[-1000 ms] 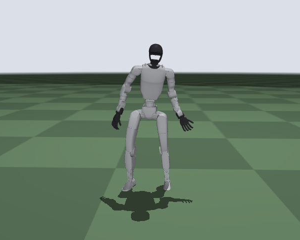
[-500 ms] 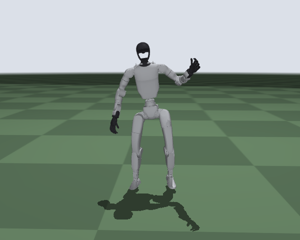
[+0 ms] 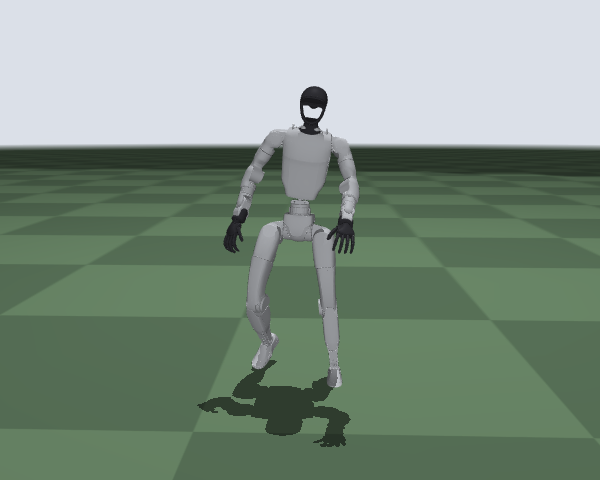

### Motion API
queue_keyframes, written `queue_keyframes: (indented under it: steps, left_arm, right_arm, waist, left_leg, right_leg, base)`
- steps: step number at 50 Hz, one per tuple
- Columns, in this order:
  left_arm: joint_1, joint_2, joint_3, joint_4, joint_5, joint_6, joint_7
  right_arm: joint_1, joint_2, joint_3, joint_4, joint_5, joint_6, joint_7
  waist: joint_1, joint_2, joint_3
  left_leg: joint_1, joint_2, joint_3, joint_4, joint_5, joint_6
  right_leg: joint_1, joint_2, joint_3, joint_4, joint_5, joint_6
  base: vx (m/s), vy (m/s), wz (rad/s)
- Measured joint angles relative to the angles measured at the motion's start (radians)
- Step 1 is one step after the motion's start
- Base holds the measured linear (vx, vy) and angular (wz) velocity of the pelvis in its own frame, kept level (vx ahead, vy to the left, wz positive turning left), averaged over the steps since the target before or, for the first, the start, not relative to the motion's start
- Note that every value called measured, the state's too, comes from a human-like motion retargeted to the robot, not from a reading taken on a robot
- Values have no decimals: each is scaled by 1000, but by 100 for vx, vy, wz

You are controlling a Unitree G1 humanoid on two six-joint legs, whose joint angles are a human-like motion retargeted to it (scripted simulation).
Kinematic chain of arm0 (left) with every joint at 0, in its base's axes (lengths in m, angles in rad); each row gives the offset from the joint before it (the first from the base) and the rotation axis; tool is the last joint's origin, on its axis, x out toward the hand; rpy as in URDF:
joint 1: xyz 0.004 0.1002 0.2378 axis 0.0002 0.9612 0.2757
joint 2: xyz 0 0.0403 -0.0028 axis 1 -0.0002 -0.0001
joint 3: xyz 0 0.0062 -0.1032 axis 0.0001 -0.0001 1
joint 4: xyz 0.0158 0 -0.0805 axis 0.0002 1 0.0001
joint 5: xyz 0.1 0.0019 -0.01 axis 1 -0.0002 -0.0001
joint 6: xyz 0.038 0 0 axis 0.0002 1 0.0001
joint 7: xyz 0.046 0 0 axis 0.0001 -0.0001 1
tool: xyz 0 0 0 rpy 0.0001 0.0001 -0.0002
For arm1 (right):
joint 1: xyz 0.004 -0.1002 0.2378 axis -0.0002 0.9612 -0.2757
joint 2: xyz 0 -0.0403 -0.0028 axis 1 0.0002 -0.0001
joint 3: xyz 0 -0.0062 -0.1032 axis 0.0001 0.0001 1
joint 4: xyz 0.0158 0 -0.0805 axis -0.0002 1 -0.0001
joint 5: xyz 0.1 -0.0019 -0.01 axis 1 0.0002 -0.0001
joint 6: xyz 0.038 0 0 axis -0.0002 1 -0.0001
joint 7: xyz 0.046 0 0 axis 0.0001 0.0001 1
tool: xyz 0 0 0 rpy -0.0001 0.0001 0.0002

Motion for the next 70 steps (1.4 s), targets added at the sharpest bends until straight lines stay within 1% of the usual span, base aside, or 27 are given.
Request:
queue_keyframes:
  steps: [2,4,6,9,12,15,18,20,23,26,28,31,35,38,40,42,45,48,50,52,53,57,60,62,65,68,70]
  left_arm:
    - [96,-11,91,-11,-113,-20,51]
    - [163,-14,164,-38,-275,-38,92]
    - [240,-22,235,-60,-448,-69,94]
    - [350,-31,332,-51,-748,-110,23]
    - [439,-45,437,37,-1028,-117,-84]
    - [507,-54,581,179,-1233,-111,-147]
    - [562,-51,772,255,-1425,-127,-126]
    - [613,-54,909,239,-1563,-146,-113]
    - [680,-63,1080,125,-1795,-180,-121]
    - [708,-49,1171,-24,-2001,-230,-141]
    - [706,-22,1201,-131,-2098,-274,-153]
    - [677,39,1218,-303,-2164,-342,-185]
    - [614,145,1207,-559,-2102,-419,-237]
    - [571,257,1187,-752,-1871,-453,-228]
    - [499,339,1167,-876,-1664,-451,-162]
    - [433,433,1144,-978,-1385,-409,-95]
    - [311,566,1066,-1104,-943,-298,-5]
    - [160,645,903,-1184,-625,-182,8]
    - [51,608,726,-1208,-448,-82,-79]
    - [-74,587,565,-1156,-379,-66,-81]
    - [-129,566,470,-1105,-340,-49,-94]
    - [-313,412,119,-775,-175,2,-119]
    - [-365,263,-47,-462,-61,21,-108]
    - [-352,173,-86,-271,-28,27,-90]
    - [-287,81,-57,-75,-63,22,-44]
    - [-166,45,43,-18,-168,-18,33]
    - [-85,44,106,-37,-289,-53,105]
  right_arm:
    - [31,1,-10,11,-24,-3,-11]
    - [28,-2,2,36,-15,13,-13]
    - [34,0,5,66,-20,28,-8]
    - [38,2,9,106,-22,55,19]
    - [46,-3,-1,128,-11,78,66]
    - [47,-23,-21,138,9,89,94]
    - [28,-47,-55,141,24,91,52]
    - [20,-67,-84,134,20,96,17]
    - [8,-95,-117,114,26,110,-27]
    - [-14,-120,-118,96,47,121,-62]
    - [-38,-134,-103,87,52,125,-77]
    - [-92,-150,-68,69,43,129,-65]
    - [-164,-168,-28,15,26,121,-5]
    - [-178,-176,-29,-49,6,93,31]
    - [-206,-190,-10,-86,13,84,58]
    - [-209,-192,-2,-109,7,63,82]
    - [-198,-185,17,-119,-2,36,122]
    - [-172,-162,37,-98,-4,34,150]
    - [-142,-129,36,-72,-55,68,242]
    - [-101,-109,19,-62,-17,56,144]
    - [-81,-101,17,-57,0,54,138]
    - [-8,-72,7,-40,35,43,105]
    - [28,-53,18,-17,19,33,82]
    - [41,-46,33,0,1,26,85]
    - [53,-42,49,18,-17,17,99]
    - [81,-39,32,30,-28,7,88]
    - [70,-45,39,42,-2,14,72]
  waist:
    - [-8,2,3]
    - [4,5,13]
    - [3,3,22]
    - [-11,-6,44]
    - [-24,-19,68]
    - [-28,-9,83]
    - [-7,22,91]
    - [12,46,97]
    - [45,71,103]
    - [82,88,93]
    - [106,93,84]
    - [137,94,76]
    - [163,89,71]
    - [183,97,64]
    - [189,94,70]
    - [192,103,68]
    - [186,106,52]
    - [157,78,32]
    - [121,63,21]
    - [103,57,22]
    - [88,55,23]
    - [28,39,32]
    - [-20,32,54]
    - [-47,30,68]
    - [-78,25,81]
    - [-109,15,96]
    - [-117,15,104]
  left_leg:
    - [-2,9,4,17,-29,1]
    - [14,14,11,-44,-1,-14]
    - [26,8,9,-79,3,-20]
    - [55,-18,-8,-124,0,-27]
    - [97,-56,-28,-150,-19,-35]
    - [132,-81,-43,-135,-52,-31]
    - [108,-82,-36,-22,-96,-23]
    - [67,-80,-23,115,-109,-17]
    - [-45,-76,-9,399,-63,-18]
    - [-181,-77,-15,654,-21,-24]
    - [-254,-79,-5,760,-41,-20]
    - [-322,-65,48,800,-89,-5]
    - [-361,-61,93,680,-103,-9]
    - [-332,-68,77,482,-104,-22]
    - [-298,-88,41,285,-61,-43]
    - [-235,-76,34,115,-18,-54]
    - [-150,-52,46,-47,97,-62]
    - [-108,-58,41,-68,113,-39]
    - [-93,-60,27,-36,75,-26]
    - [-69,-54,16,-25,50,-16]
    - [-56,-51,9,-27,43,-13]
    - [-26,-41,-30,-33,23,0]
    - [-27,-29,-64,-9,2,1]
    - [-31,-21,-78,1,-9,-2]
    - [-37,-14,-83,-2,-18,-10]
    - [-44,-29,-84,31,-52,-25]
    - [-27,-43,-81,-23,-42,-20]
  right_leg:
    - [-40,-10,-61,-9,-26,3]
    - [-80,0,-106,-88,-28,-13]
    - [-91,7,-148,-206,-14,4]
    - [-63,15,-194,-448,29,59]
    - [-4,13,-204,-672,84,126]
    - [55,15,-164,-789,144,151]
    - [90,12,-147,-799,139,141]
    - [114,3,-142,-785,115,140]
    - [156,-19,-135,-780,88,144]
    - [191,-37,-130,-794,70,150]
    - [207,-49,-124,-801,60,159]
    - [224,-64,-111,-805,49,171]
    - [238,-74,-94,-808,33,184]
    - [245,-67,-77,-764,-6,191]
    - [267,-61,-66,-791,-5,202]
    - [295,-42,-58,-785,-23,205]
    - [325,-17,-45,-755,-51,195]
    - [316,-29,-37,-672,-66,166]
    - [291,-42,-37,-567,-60,128]
    - [234,-51,-29,-411,-30,87]
    - [197,-53,-21,-321,-13,66]
    - [28,-50,1,-11,-4,20]
    - [-57,-44,-25,80,-50,1]
    - [-101,-36,-47,62,-71,-7]
    - [-154,-17,-65,-60,-70,1]
    - [-154,-10,-74,-282,-31,49]
    - [-132,13,-58,-515,28,82]
  base:
    - [27,4,3]
    - [23,2,-10]
    - [26,0,21]
    - [31,-3,50]
    - [37,-7,56]
    - [39,-10,30]
    - [38,-11,-4]
    - [38,-13,-15]
    - [36,-14,-12]
    - [33,-11,-11]
    - [31,-8,-18]
    - [29,-6,-25]
    - [27,-1,-29]
    - [32,6,-42]
    - [32,10,-38]
    - [37,14,-38]
    - [40,18,-29]
    - [39,20,-2]
    - [37,22,21]
    - [33,21,26]
    - [31,19,35]
    - [26,13,50]
    - [22,6,54]
    - [20,2,34]
    - [21,-2,12]
    - [27,-6,17]
    - [30,-11,9]
